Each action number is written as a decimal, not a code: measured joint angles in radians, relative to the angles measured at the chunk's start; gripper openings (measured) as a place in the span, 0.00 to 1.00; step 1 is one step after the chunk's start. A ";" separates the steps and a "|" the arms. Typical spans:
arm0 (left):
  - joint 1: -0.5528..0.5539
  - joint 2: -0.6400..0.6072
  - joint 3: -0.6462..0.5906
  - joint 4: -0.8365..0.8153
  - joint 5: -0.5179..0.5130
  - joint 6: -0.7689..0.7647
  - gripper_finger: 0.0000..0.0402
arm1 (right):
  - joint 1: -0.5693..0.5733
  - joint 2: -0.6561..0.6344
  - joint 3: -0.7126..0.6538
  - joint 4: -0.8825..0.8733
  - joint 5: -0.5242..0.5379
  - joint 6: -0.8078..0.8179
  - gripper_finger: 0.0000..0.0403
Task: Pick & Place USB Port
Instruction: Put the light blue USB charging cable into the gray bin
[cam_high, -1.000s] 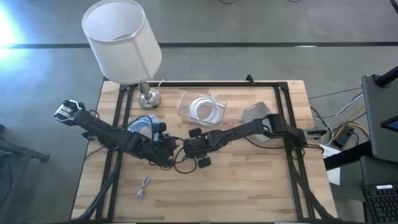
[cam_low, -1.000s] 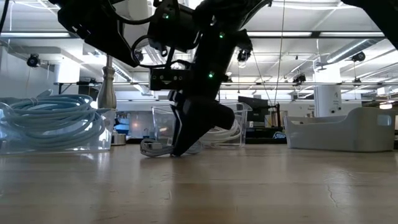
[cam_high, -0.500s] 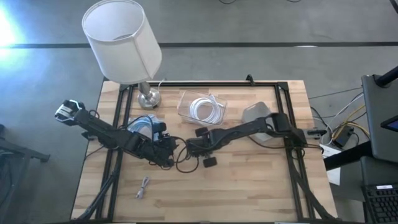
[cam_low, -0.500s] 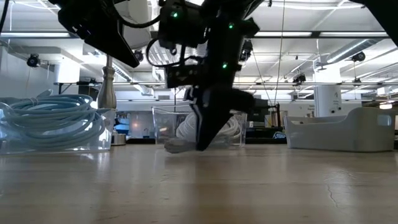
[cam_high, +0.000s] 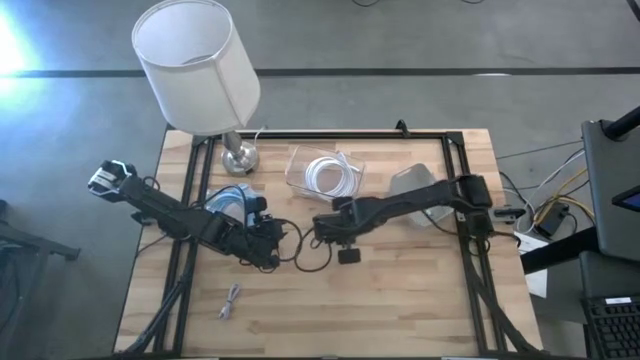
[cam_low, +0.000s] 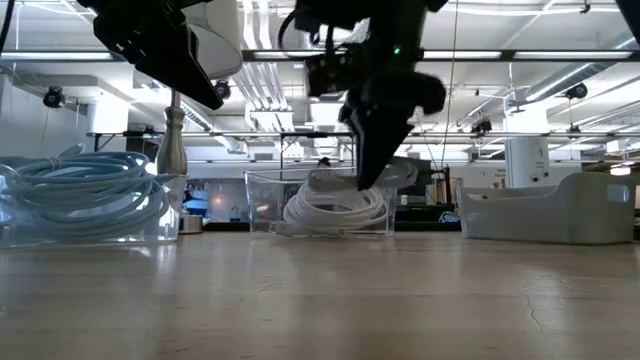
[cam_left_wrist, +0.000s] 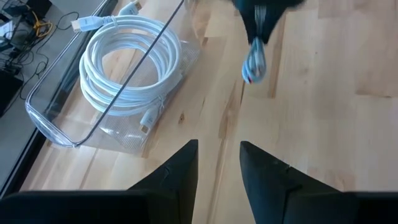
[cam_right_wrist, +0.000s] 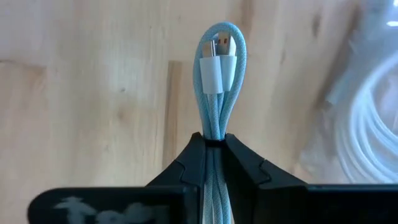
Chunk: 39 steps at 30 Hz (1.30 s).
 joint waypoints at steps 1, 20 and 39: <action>0.000 0.000 0.000 -0.001 0.000 -0.001 0.30 | 0.000 -0.019 -0.007 -0.008 0.000 0.013 0.09; 0.000 0.000 0.000 0.005 -0.003 -0.028 0.30 | -0.009 -0.557 -0.494 -0.011 0.247 0.420 0.09; 0.000 0.000 0.000 0.016 -0.008 -0.033 0.30 | -0.192 -0.821 -0.891 -0.007 0.377 0.733 0.09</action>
